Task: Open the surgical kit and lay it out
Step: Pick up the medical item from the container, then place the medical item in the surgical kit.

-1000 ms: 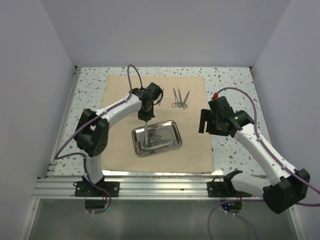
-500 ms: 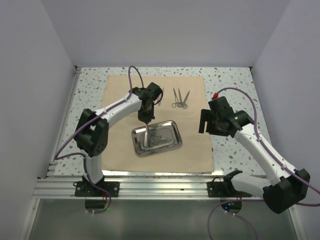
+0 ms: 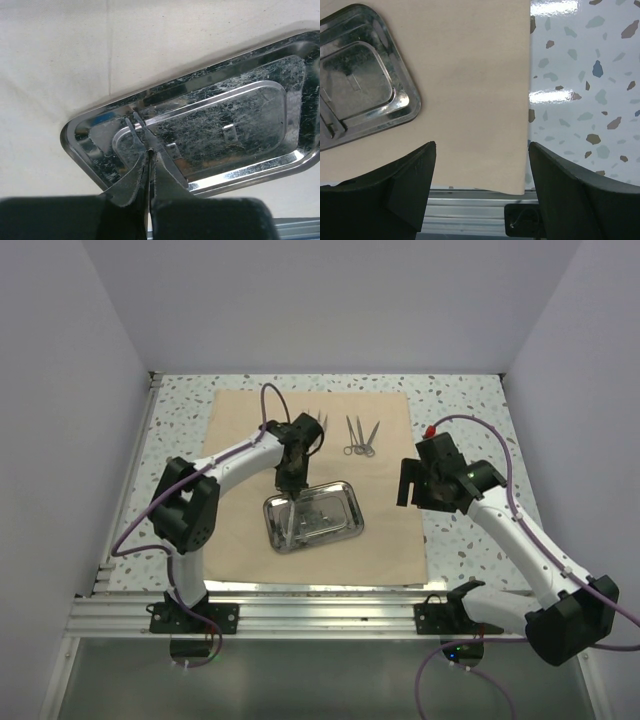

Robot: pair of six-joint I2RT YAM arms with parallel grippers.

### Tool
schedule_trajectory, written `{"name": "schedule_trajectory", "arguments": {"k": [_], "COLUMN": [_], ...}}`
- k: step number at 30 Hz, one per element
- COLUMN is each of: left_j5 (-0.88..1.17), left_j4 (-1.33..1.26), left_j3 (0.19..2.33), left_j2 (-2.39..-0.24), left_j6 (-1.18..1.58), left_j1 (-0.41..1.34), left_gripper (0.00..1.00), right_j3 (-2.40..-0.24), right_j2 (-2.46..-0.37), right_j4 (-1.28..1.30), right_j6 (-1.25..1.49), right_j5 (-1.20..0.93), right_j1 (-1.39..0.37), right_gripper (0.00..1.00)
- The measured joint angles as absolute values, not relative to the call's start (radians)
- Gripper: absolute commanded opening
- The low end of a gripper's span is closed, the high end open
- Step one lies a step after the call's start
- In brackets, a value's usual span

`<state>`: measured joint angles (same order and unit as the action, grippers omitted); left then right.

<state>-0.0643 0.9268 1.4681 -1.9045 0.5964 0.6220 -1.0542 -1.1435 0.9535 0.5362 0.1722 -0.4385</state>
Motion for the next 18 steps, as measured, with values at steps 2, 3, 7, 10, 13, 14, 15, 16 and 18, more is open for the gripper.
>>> {"name": "schedule_trajectory", "arguments": {"k": [2, 3, 7, 10, 13, 14, 15, 16, 18], "left_j5": [-0.08, -0.088, -0.123, -0.16, -0.22, -0.242, -0.264, -0.285, -0.323], "left_j4": [0.941, 0.954, 0.966, 0.959, 0.958, 0.954, 0.942, 0.937, 0.903], "left_j3": [1.484, 1.507, 1.66, 1.775, 1.91, 1.958, 1.999, 2.041, 2.102], "left_j2": [-1.908, -1.916, -1.966, -2.015, -2.099, -2.135, -2.172, -2.209, -2.276], "left_j6": [0.583, 0.579, 0.542, 0.511, 0.474, 0.461, 0.447, 0.435, 0.411], "left_j1": [0.622, 0.62, 0.594, 0.558, 0.513, 0.498, 0.484, 0.469, 0.445], "left_gripper": [0.0, 0.0, 0.0, 0.0, 0.0, 0.0, 0.0, 0.0, 0.0], "right_j3": [-1.054, -1.054, -1.054, -1.054, -1.054, -1.054, -1.054, -1.054, -1.056], "right_j2": [-1.147, -1.147, -1.152, -1.155, -1.156, -1.158, -1.16, -1.161, -1.166], "right_j4": [0.951, 0.95, 0.949, 0.949, 0.949, 0.95, 0.952, 0.953, 0.964], "right_j6": [0.537, 0.538, 0.538, 0.539, 0.539, 0.539, 0.539, 0.539, 0.538], "right_j5": [0.172, 0.172, 0.173, 0.173, 0.173, 0.173, 0.173, 0.174, 0.178], "right_j1": [-0.439, -0.439, -0.439, -0.439, -0.439, -0.439, -0.439, -0.439, -0.439], "right_gripper": [0.78, 0.78, 0.78, 0.78, 0.78, 0.78, 0.78, 0.78, 0.78]}}
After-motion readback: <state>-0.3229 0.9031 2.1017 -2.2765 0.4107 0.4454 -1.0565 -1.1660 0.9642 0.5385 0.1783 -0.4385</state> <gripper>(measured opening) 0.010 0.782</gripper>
